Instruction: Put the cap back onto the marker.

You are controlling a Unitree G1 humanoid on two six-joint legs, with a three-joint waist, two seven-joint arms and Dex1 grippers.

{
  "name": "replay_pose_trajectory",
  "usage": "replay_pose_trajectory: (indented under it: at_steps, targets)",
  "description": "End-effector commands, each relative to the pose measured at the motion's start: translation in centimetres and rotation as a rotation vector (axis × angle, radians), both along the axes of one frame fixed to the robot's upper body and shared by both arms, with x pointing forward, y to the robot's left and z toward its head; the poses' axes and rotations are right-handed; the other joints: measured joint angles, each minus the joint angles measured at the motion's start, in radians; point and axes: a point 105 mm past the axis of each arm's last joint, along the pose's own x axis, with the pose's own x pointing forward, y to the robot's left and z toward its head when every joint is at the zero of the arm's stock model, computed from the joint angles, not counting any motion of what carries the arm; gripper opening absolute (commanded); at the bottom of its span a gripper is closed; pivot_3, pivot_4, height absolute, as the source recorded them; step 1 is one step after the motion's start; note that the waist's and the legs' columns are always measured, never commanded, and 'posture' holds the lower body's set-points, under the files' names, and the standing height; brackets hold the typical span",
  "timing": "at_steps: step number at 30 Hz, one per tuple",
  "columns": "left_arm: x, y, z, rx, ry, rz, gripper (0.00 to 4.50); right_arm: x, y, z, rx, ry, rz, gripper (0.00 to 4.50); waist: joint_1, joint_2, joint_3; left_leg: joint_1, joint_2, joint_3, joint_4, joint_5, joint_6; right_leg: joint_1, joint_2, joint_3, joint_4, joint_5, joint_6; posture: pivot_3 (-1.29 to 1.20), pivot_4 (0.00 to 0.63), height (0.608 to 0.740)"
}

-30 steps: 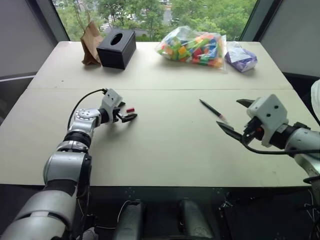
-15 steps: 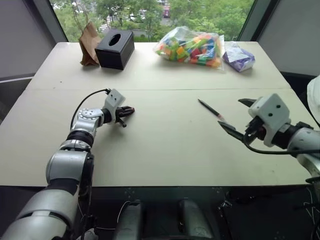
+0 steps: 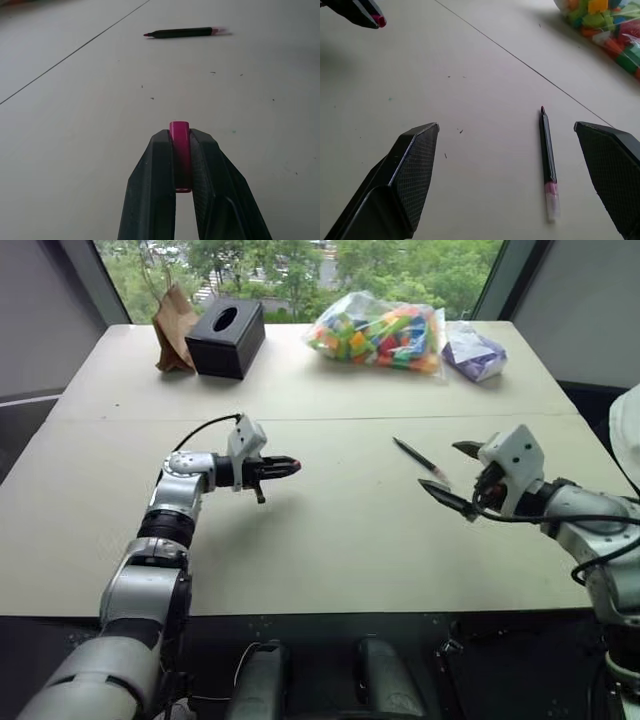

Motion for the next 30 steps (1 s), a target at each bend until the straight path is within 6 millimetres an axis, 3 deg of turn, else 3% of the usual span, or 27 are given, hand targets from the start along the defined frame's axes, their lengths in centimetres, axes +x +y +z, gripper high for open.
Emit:
replay_pose_trajectory:
  at_steps: [1, 12, 18, 30]
  targets:
    - [-1.3, -0.5, 1.8, -0.012, -0.034, -0.041, 0.05, 1.0, -0.3, 0.5, 0.027, -0.022, 0.029, 4.5, 0.004, 0.0, 0.0, 0.0, 0.0, 0.0, 0.0, 0.0, 0.0, 0.0, 0.0, 0.0, 0.0, 0.0, 0.0, 0.0, 0.15, 0.74]
    - [-4.4, 0.4, 3.1, 0.0, -0.079, 0.023, 0.05, 7.1, -2.2, -2.7, 0.129, 0.049, -0.031, 4.5, 0.001, 0.001, 0.0, 0.0, 0.0, 0.0, 0.0, 0.0, 0.0, -0.002, 0.0, 0.001, 0.0, 0.0, 0.0, 0.0, 0.15, 0.74]
    - [-5.0, 0.9, 3.5, 0.001, -0.083, 0.049, 0.05, 8.7, -3.4, -4.4, 0.111, 0.064, -0.104, 4.5, 0.003, 0.001, 0.0, -0.001, -0.001, 0.0, -0.001, 0.0, 0.0, -0.002, -0.001, 0.001, 0.0, 0.0, 0.0, 0.0, 0.15, 0.74]
    - [-5.2, 1.0, 3.9, 0.0, -0.088, 0.06, 0.05, 9.9, -3.4, -6.1, 0.097, 0.094, -0.156, 4.5, -0.001, 0.001, 0.0, -0.001, -0.001, 0.0, -0.001, 0.0, -0.001, -0.002, -0.001, 0.002, 0.0, 0.0, 0.0, 0.0, 0.15, 0.74]
